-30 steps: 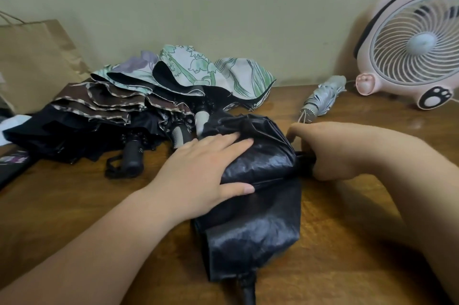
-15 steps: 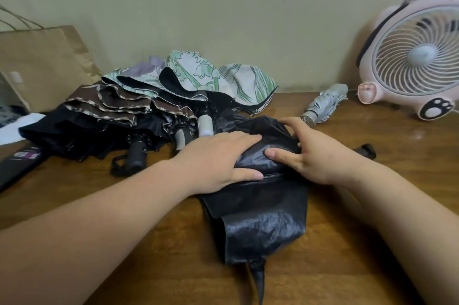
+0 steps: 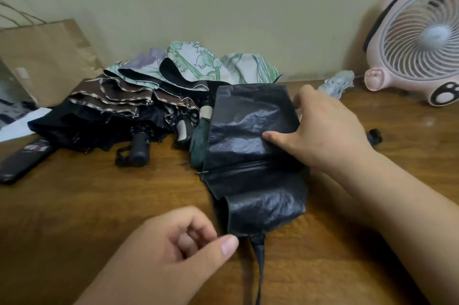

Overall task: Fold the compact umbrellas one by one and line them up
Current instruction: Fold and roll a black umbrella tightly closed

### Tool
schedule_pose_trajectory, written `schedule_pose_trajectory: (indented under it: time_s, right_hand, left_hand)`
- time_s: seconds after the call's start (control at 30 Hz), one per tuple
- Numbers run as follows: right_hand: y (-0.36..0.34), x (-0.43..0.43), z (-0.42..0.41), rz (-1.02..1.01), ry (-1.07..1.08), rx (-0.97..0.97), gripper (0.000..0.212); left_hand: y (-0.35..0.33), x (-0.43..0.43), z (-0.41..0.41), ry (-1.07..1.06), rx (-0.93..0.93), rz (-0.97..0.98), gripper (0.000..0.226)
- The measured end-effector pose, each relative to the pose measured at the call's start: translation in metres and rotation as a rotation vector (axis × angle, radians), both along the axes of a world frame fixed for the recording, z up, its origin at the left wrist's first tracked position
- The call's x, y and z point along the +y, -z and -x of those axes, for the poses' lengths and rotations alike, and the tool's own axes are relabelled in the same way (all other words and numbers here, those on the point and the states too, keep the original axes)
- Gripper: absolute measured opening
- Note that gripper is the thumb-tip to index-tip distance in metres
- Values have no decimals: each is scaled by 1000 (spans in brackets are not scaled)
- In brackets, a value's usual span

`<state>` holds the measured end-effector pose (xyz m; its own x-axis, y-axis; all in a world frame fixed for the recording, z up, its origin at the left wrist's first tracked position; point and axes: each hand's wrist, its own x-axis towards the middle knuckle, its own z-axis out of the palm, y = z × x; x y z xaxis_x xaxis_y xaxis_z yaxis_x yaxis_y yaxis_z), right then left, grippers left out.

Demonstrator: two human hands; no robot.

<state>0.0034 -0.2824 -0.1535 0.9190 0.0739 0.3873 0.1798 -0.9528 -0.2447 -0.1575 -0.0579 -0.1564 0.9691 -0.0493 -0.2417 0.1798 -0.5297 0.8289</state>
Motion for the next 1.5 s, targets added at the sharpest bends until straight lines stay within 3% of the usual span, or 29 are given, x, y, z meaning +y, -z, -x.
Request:
schedule_pose_trajectory:
  time_s: [0.1, 0.2, 0.33, 0.5, 0.6, 0.7, 0.97, 1.1, 1.27, 1.4, 1.5]
  right_hand:
    - [-8, 8, 12, 33, 1, 50, 51]
    - [-12, 8, 22, -68, -23, 79, 48]
    - [-28, -4, 38, -149, -34, 251, 45]
    - [-17, -16, 90, -559, -93, 571, 15]
    - [5, -15, 120, -821, -97, 520, 21]
    - [20, -10, 134, -1053, -76, 396, 28]
    - [23, 7, 137, -1291, -224, 449, 20]
    - [24, 3, 123, -1295, -307, 520, 26]
    - [17, 2, 117, -1172, -474, 566, 54]
    - [17, 5, 108, -1009, -494, 548, 50]
    - [18, -1, 105, -961, -421, 541, 49]
  left_hand:
    - [15, -19, 12, -197, -102, 120, 53]
    - [28, -34, 11, -359, -229, 143, 32]
    - [24, -36, 9, -300, -340, -47, 30]
    - [22, -31, 3, -142, -277, -49, 28]
    - [26, -32, 4, -151, -290, 79, 34]
    - [26, -34, 5, -184, -233, 251, 19]
    - [30, -27, -2, -148, -221, 241, 16]
    - [29, -23, -9, -137, -257, 277, 14]
    - [24, -22, -19, -69, -352, 292, 9]
    - [20, -20, -32, 34, -330, 205, 55]
    - [16, -16, -41, 91, -253, 224, 73]
